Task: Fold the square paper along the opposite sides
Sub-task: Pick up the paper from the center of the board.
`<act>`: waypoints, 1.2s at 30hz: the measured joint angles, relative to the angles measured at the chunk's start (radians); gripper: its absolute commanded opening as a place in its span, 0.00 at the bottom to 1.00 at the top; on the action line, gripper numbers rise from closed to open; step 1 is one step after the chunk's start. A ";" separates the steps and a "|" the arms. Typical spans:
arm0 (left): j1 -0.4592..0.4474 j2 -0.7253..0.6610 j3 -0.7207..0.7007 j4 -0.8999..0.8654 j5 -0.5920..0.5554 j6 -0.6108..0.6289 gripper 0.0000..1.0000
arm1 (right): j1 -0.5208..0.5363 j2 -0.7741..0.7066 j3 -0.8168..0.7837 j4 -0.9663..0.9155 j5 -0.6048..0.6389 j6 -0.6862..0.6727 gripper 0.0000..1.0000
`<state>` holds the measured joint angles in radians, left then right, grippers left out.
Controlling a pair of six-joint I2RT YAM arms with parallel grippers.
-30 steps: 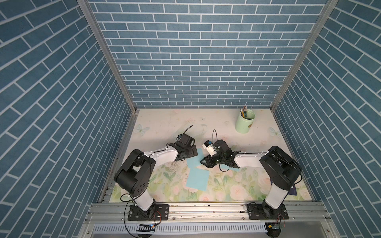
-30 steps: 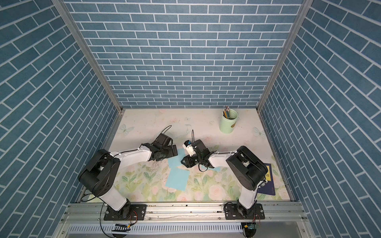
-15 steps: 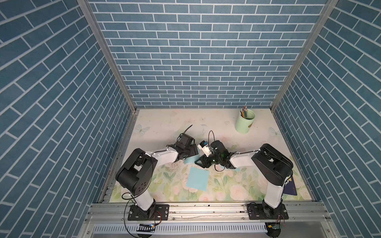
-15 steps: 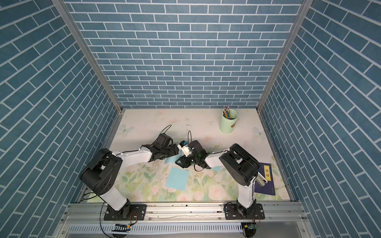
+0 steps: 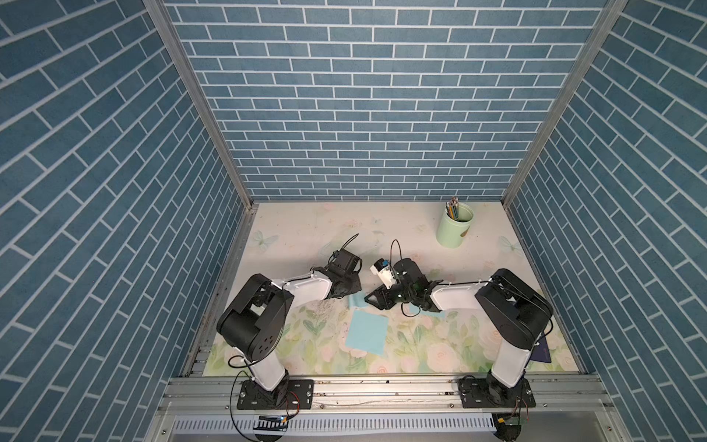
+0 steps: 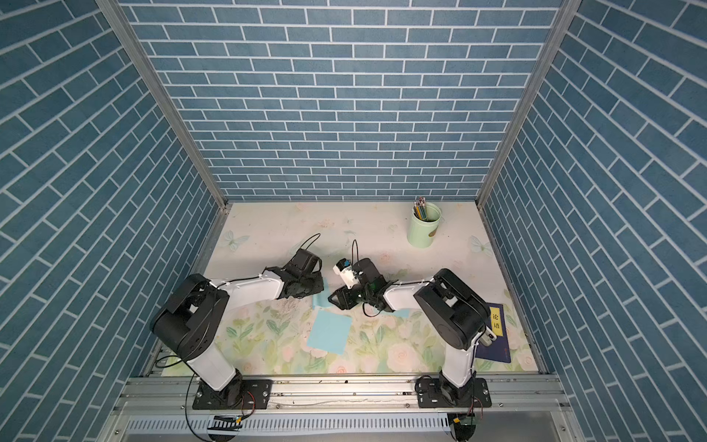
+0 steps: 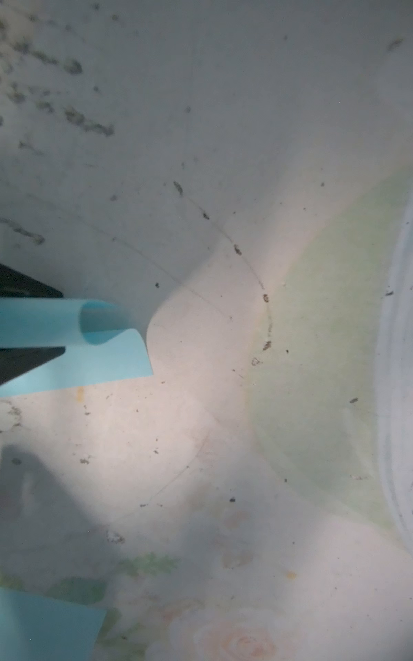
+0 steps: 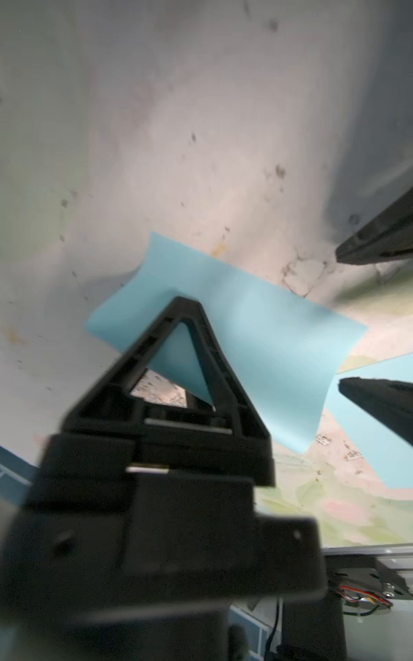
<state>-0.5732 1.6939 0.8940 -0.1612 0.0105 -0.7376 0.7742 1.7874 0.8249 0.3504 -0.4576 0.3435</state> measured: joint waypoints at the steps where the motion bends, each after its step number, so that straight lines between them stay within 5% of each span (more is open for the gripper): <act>1: 0.003 -0.004 0.015 -0.010 -0.004 0.012 0.17 | -0.022 -0.024 0.000 -0.005 0.000 0.000 0.55; 10: 0.021 -0.147 0.164 0.065 0.066 0.143 0.14 | -0.202 -0.130 0.002 0.162 -0.131 0.196 0.59; 22: 0.025 -0.185 0.186 0.212 0.293 0.190 0.16 | -0.246 -0.108 0.008 0.539 -0.311 0.538 0.60; 36: 0.031 -0.215 0.186 0.273 0.354 0.185 0.17 | -0.252 -0.070 0.016 0.616 -0.342 0.610 0.62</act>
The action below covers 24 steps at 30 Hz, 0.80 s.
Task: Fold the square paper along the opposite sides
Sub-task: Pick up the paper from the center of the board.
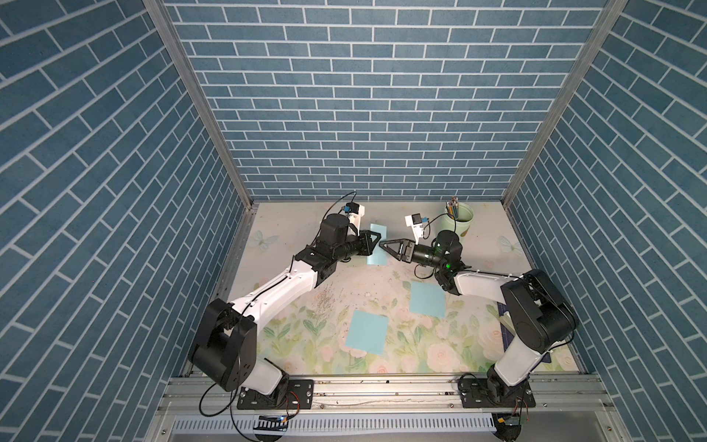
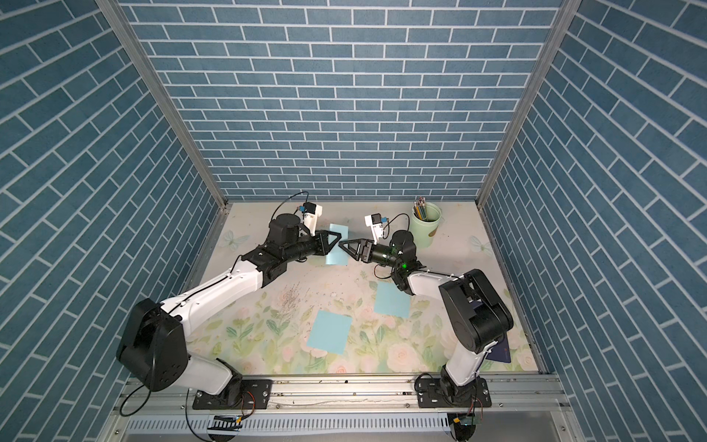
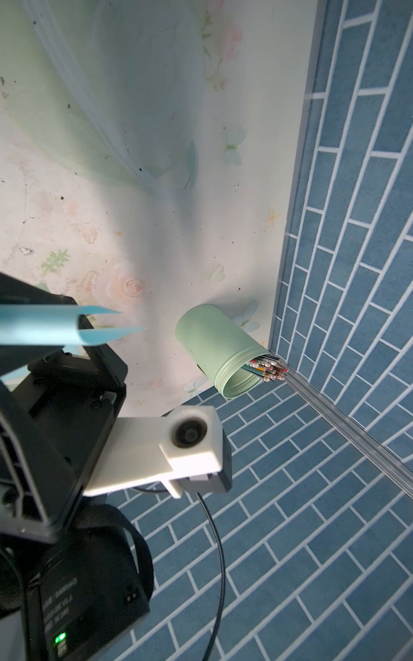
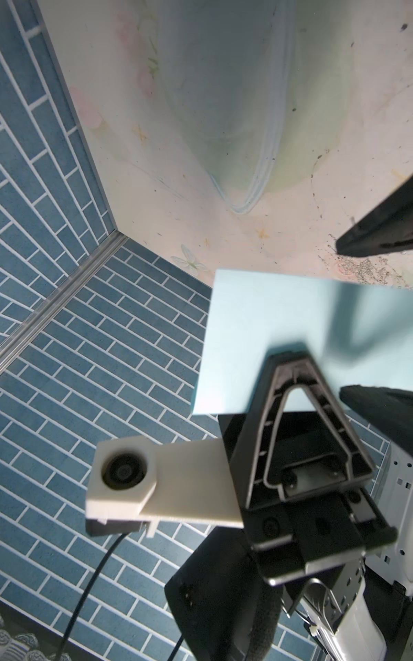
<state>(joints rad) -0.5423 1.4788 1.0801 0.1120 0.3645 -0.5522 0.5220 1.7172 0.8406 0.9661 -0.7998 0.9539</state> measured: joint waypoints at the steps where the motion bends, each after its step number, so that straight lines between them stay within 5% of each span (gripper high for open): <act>1: 0.002 -0.004 0.000 0.001 0.000 0.000 0.17 | -0.001 0.001 0.000 0.000 0.000 0.002 0.61; 8: 0.005 -0.012 -0.005 0.013 0.000 0.000 0.17 | -0.003 0.001 0.000 0.045 -0.009 0.042 0.35; 13: 0.006 -0.012 -0.013 0.014 -0.003 0.001 0.17 | -0.006 0.001 0.000 0.109 -0.018 0.087 0.00; 17: 0.006 -0.012 -0.013 0.014 -0.006 0.006 0.18 | -0.009 0.001 0.000 0.123 -0.022 0.100 0.00; 20: 0.010 -0.012 -0.012 0.011 -0.009 0.016 0.30 | -0.018 0.001 0.000 0.122 -0.031 0.097 0.00; 24: 0.051 -0.016 -0.005 0.006 0.024 0.018 0.61 | -0.050 -0.018 0.000 0.077 -0.050 0.055 0.00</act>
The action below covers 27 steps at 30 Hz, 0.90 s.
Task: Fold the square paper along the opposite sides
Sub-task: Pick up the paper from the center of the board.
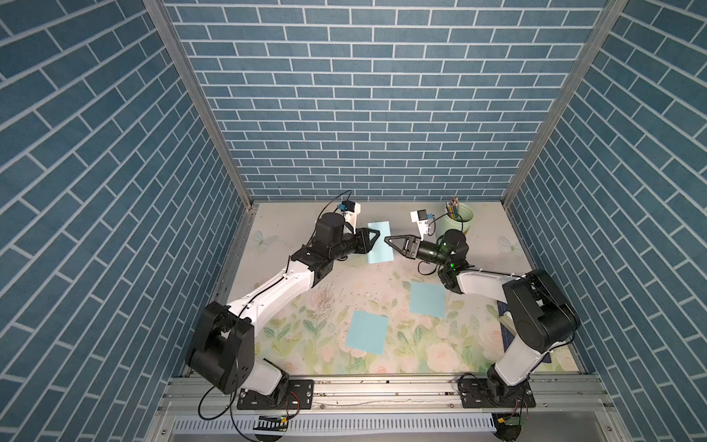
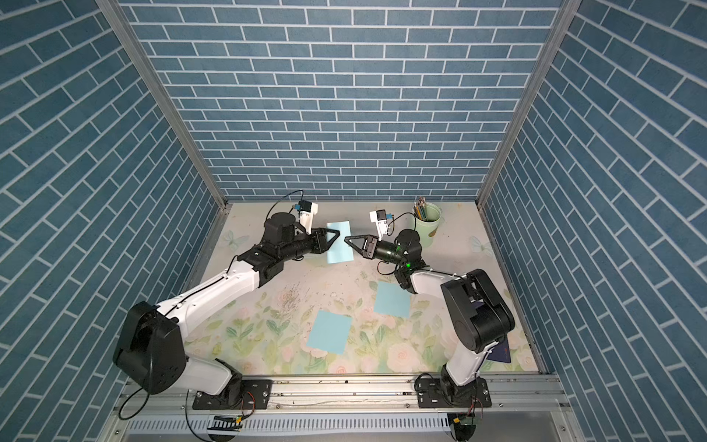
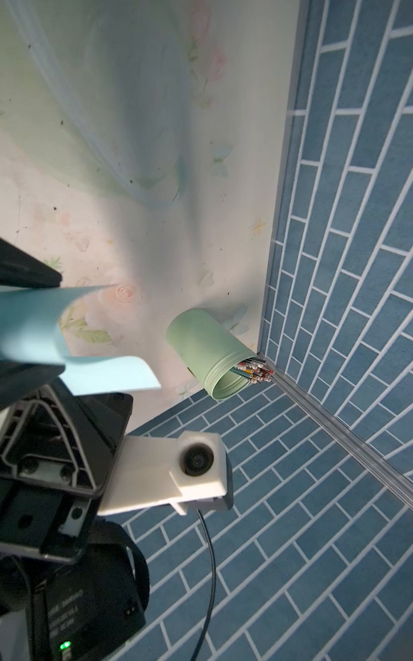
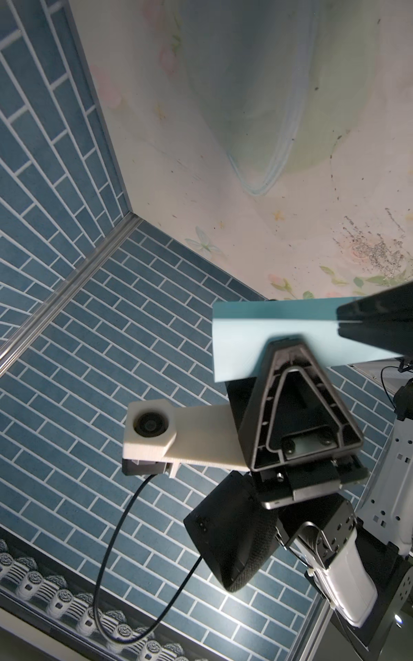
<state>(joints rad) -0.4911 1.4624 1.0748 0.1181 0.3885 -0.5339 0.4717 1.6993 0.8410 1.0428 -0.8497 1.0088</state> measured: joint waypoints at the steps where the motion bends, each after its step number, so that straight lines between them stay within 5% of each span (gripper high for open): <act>1: 0.021 -0.005 0.000 0.003 0.020 -0.005 0.67 | -0.010 -0.014 0.003 -0.025 -0.007 -0.021 0.00; 7: 0.123 -0.036 0.008 0.061 0.187 -0.044 0.80 | -0.040 -0.075 0.095 -0.109 -0.066 -0.113 0.00; 16: 0.132 -0.032 0.008 0.174 0.374 -0.103 0.88 | -0.040 -0.119 0.193 -0.179 -0.132 -0.192 0.00; 18: 0.132 -0.027 0.008 0.192 0.399 -0.113 0.83 | -0.040 -0.119 0.197 -0.190 -0.134 -0.199 0.00; 24: 0.133 -0.037 -0.006 0.194 0.418 -0.117 0.42 | -0.053 -0.117 0.197 -0.218 -0.127 -0.205 0.00; 27: 0.134 -0.046 -0.009 0.181 0.412 -0.102 0.31 | -0.068 -0.117 0.198 -0.230 -0.116 -0.206 0.00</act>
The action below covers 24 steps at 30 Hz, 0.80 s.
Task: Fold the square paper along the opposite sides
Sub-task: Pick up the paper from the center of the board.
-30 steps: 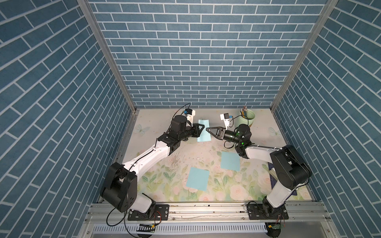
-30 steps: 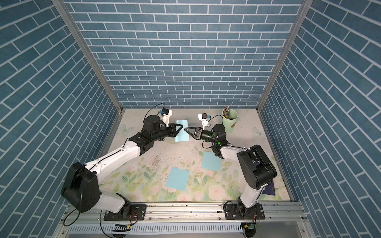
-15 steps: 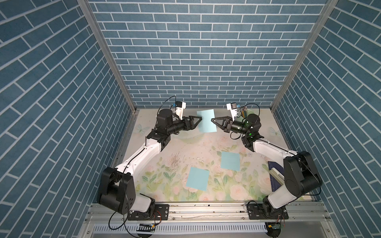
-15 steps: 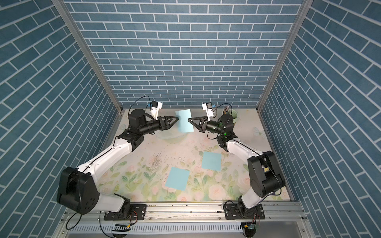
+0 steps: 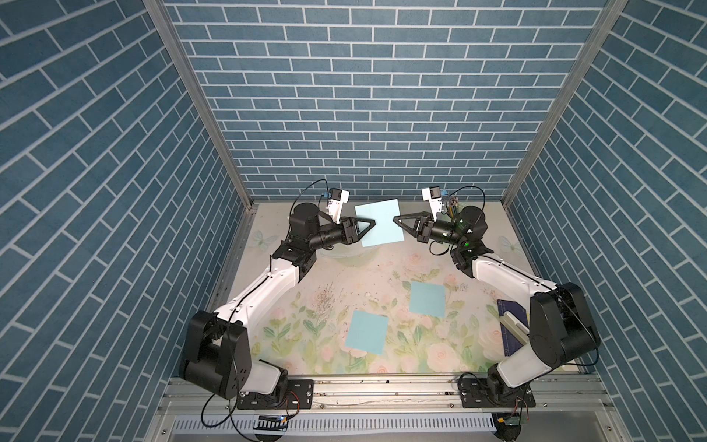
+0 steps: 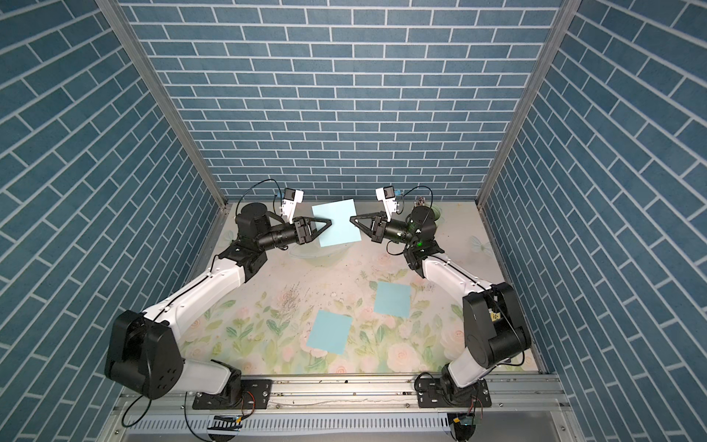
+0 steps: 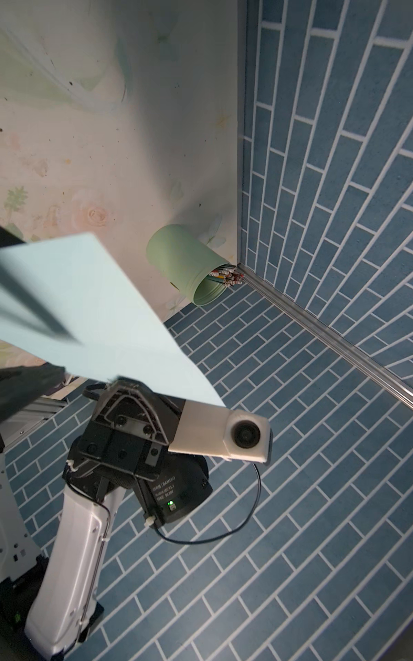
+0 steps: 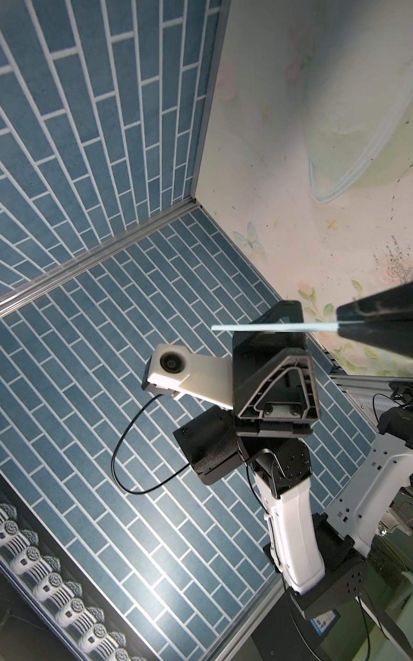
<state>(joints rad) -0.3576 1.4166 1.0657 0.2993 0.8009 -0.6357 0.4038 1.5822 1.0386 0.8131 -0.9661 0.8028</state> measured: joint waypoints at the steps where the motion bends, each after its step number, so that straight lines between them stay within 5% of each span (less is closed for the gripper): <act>1: 0.000 -0.003 0.000 -0.004 -0.003 0.005 0.30 | -0.004 0.000 0.000 -0.006 0.003 0.000 0.00; 9: 0.000 -0.006 -0.001 -0.034 -0.031 0.027 0.00 | -0.013 0.000 0.000 -0.039 0.021 -0.020 0.00; 17: 0.000 -0.012 -0.001 -0.063 -0.064 0.045 0.00 | -0.013 0.000 0.000 -0.049 0.022 -0.028 0.00; 24: -0.011 -0.041 0.013 -0.127 -0.089 0.068 0.00 | -0.034 -0.022 0.000 -0.215 0.103 -0.153 0.18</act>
<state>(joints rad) -0.3683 1.3758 1.0790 0.1722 0.7116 -0.5682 0.3702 1.5600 1.0389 0.5980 -0.8627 0.6495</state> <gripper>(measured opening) 0.049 0.168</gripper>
